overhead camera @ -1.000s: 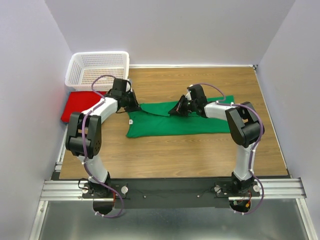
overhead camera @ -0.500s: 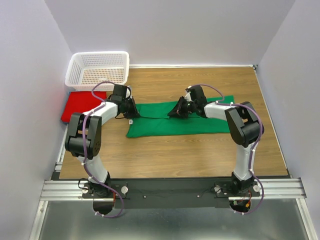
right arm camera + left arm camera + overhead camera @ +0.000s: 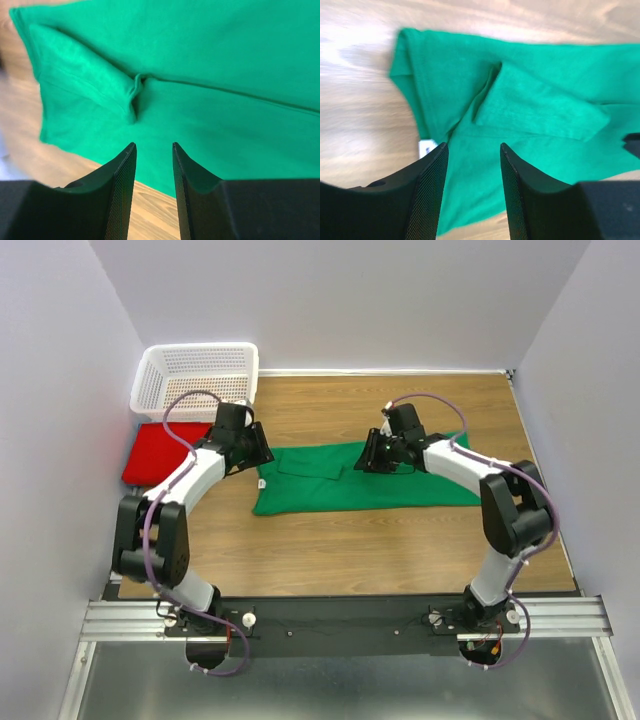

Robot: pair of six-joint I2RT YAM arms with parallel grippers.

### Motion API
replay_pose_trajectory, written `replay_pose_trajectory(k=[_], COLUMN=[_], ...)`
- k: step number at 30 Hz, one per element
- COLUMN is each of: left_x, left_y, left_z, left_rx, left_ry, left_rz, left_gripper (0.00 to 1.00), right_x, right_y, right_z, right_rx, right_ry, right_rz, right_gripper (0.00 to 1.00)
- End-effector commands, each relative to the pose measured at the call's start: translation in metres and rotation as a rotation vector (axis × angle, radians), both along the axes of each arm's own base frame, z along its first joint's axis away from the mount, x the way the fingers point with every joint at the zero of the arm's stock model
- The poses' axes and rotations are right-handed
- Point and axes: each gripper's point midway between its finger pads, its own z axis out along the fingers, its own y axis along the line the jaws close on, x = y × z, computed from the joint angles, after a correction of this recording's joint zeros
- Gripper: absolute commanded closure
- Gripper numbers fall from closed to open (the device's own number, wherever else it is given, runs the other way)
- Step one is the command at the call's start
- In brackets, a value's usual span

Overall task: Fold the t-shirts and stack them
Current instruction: Fold the tshirt

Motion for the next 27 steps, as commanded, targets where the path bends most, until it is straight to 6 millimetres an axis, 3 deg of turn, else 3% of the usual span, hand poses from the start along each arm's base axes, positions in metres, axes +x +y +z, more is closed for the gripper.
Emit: replay_pose_trajectory(k=[1, 4, 8, 12, 16, 19, 24, 27], left_x=[-0.018, -0.04, -0.069, -0.078, -0.068, -0.049, 0.0, 0.027], left_y=[0.012, -0.001, -0.008, -0.006, -0.001, 0.005, 0.011, 0.012], left_z=[0.016, 0.009, -0.027, -0.054, -0.073, -0.079, -0.062, -0.036], left_rx=[0.096, 0.106, 0.104, 0.115, 0.166, 0.222, 0.303, 0.334], left_ry=[-0.033, -0.011, 0.089, 0.147, 0.175, 0.177, 0.105, 0.032], left_rz=[0.041, 0.003, -0.024, -0.026, -0.018, -0.003, 0.013, 0.025], left_gripper=[0.48, 0.57, 0.65, 0.71, 0.72, 0.73, 0.72, 0.64], right_x=[-0.002, -0.009, -0.022, -0.033, -0.056, -0.084, -0.128, -0.132], right_y=[-0.05, -0.072, -0.092, -0.109, -0.113, -0.108, -0.087, -0.071], right_z=[0.002, -0.003, -0.017, -0.03, -0.047, -0.057, -0.054, -0.036], right_rx=[-0.264, -0.351, -0.401, -0.471, -0.474, -0.426, -0.314, -0.28], right_ry=[-0.079, -0.082, -0.043, -0.021, 0.055, 0.142, 0.235, 0.205], right_rz=[-0.021, -0.028, -0.037, -0.053, -0.022, 0.032, 0.102, 0.137], right_gripper=[0.58, 0.58, 0.58, 0.58, 0.58, 0.58, 0.58, 0.58])
